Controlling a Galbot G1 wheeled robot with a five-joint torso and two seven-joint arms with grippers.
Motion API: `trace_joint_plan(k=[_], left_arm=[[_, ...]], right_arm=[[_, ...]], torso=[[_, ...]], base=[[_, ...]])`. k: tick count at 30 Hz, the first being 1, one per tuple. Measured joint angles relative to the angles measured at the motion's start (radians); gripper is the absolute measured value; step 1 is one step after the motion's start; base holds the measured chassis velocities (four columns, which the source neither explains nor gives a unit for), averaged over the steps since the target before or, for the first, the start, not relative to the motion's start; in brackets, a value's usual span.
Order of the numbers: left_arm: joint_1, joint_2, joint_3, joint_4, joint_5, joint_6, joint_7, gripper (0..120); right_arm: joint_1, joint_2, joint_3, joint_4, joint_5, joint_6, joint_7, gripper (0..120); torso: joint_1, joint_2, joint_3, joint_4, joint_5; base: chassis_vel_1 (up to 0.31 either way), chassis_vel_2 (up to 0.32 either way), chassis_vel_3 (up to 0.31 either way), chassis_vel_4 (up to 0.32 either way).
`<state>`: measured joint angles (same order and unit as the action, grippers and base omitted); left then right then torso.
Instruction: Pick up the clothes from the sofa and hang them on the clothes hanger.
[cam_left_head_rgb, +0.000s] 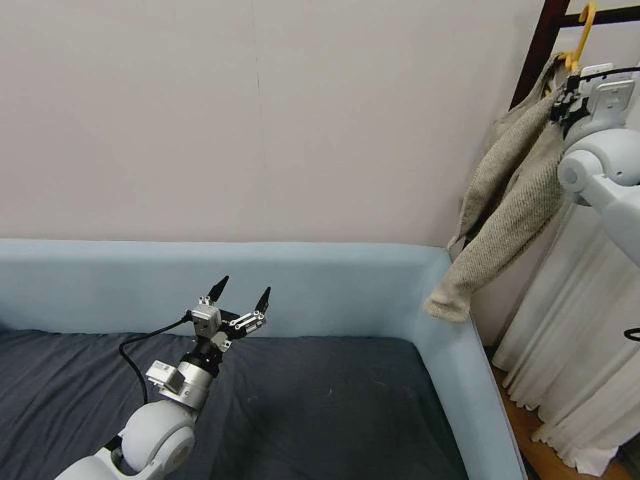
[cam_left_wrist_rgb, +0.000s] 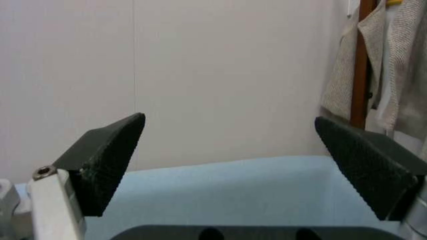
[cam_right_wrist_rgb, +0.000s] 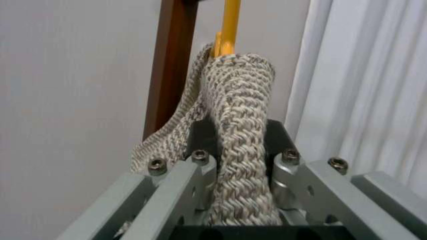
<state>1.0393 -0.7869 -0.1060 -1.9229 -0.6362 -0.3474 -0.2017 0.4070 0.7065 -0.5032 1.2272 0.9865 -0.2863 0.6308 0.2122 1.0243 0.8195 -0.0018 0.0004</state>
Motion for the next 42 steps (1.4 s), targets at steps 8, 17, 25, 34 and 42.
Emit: trace_joint_plan(k=[8, 17, 25, 34, 42], left_arm=[[0.001, -0.009, 0.002, -0.003, 0.004, -0.003, 0.0, 100], [0.0, -0.011, 0.001, 0.003, 0.006, -0.008, 0.002, 100], [-0.003, -0.016, 0.004, 0.008, 0.005, -0.011, 0.003, 100], [-0.006, -0.016, 0.005, 0.013, 0.005, -0.015, 0.004, 100], [-0.002, -0.014, 0.005, 0.008, 0.004, -0.017, 0.005, 100]], right_arm=[[0.081, 0.044, -0.045, -0.059, 0.089, -0.011, 0.078, 10], [0.106, 0.087, -0.054, -0.115, 0.132, -0.022, 0.101, 10], [0.139, 0.153, -0.061, -0.206, 0.157, -0.029, 0.115, 10], [0.153, 0.188, -0.054, -0.249, 0.192, -0.03, 0.132, 10], [0.152, 0.204, -0.035, -0.268, 0.234, -0.034, 0.159, 10]], torso=[[0.0, 0.0, 0.0, 0.0001, -0.0004], [0.0, 0.0, 0.0, 0.0004, -0.0005], [0.0, 0.0, 0.0, 0.0004, -0.0006], [0.0, 0.0, 0.0, 0.0002, -0.0006], [0.0, 0.0, 0.0, 0.0004, -0.0006]], base=[[0.0, 0.0, 0.0, 0.0], [0.0, 0.0, 0.0, 0.0], [0.0, 0.0, 0.0, 0.0], [0.0, 0.0, 0.0, 0.0], [0.0, 0.0, 0.0, 0.0]])
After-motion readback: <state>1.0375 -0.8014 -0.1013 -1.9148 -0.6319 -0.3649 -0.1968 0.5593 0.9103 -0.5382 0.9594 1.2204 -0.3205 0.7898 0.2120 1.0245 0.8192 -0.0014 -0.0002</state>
